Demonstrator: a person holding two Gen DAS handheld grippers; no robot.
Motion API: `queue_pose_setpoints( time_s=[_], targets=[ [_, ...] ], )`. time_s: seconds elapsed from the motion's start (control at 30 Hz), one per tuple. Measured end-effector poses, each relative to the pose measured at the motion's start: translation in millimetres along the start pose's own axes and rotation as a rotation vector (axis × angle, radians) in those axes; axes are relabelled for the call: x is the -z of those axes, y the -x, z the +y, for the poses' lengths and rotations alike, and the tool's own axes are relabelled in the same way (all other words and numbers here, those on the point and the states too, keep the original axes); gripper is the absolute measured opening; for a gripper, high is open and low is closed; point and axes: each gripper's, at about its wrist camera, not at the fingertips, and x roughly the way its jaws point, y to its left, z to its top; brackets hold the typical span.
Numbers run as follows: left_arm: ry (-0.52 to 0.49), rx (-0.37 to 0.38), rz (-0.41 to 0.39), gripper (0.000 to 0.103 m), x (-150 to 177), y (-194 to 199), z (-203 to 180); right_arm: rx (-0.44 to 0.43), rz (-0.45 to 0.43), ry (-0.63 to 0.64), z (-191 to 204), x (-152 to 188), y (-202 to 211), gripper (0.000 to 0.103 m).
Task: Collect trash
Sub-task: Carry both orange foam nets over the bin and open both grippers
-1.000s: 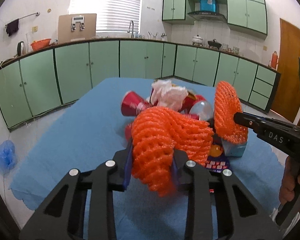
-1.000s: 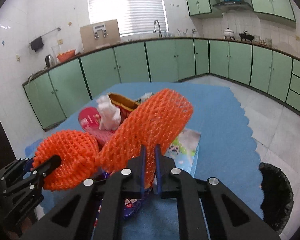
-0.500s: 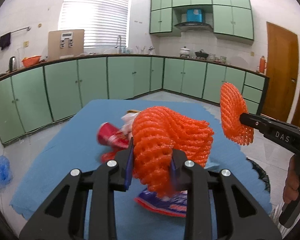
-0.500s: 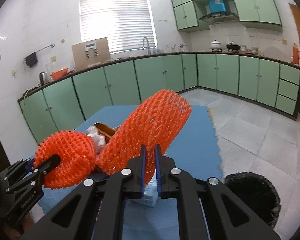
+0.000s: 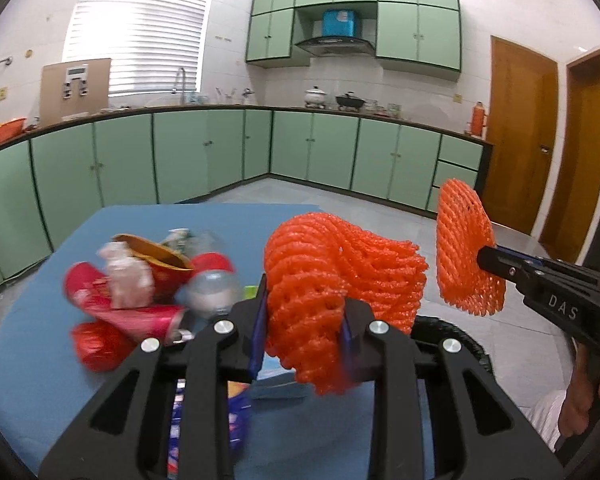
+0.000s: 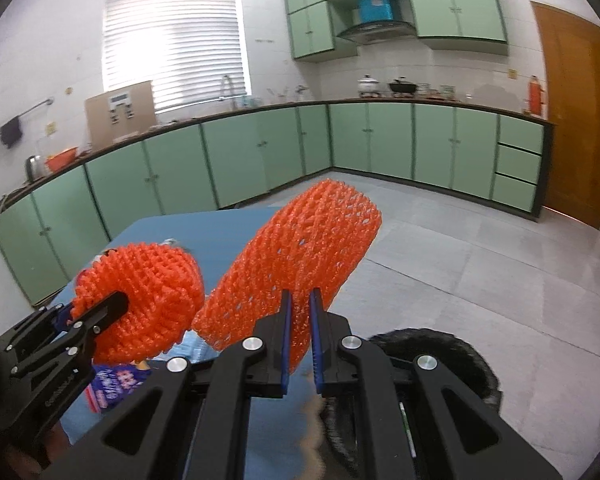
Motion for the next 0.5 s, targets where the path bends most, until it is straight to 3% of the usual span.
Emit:
queue_pose_setpoints(
  time_s=[0.5],
  targets=[
    [-0.063, 0.122, 0.043, 0.027, 2, -64, -92, 0.156, 0.033, -0.084, -91, 23, 6, 0.009]
  ],
)
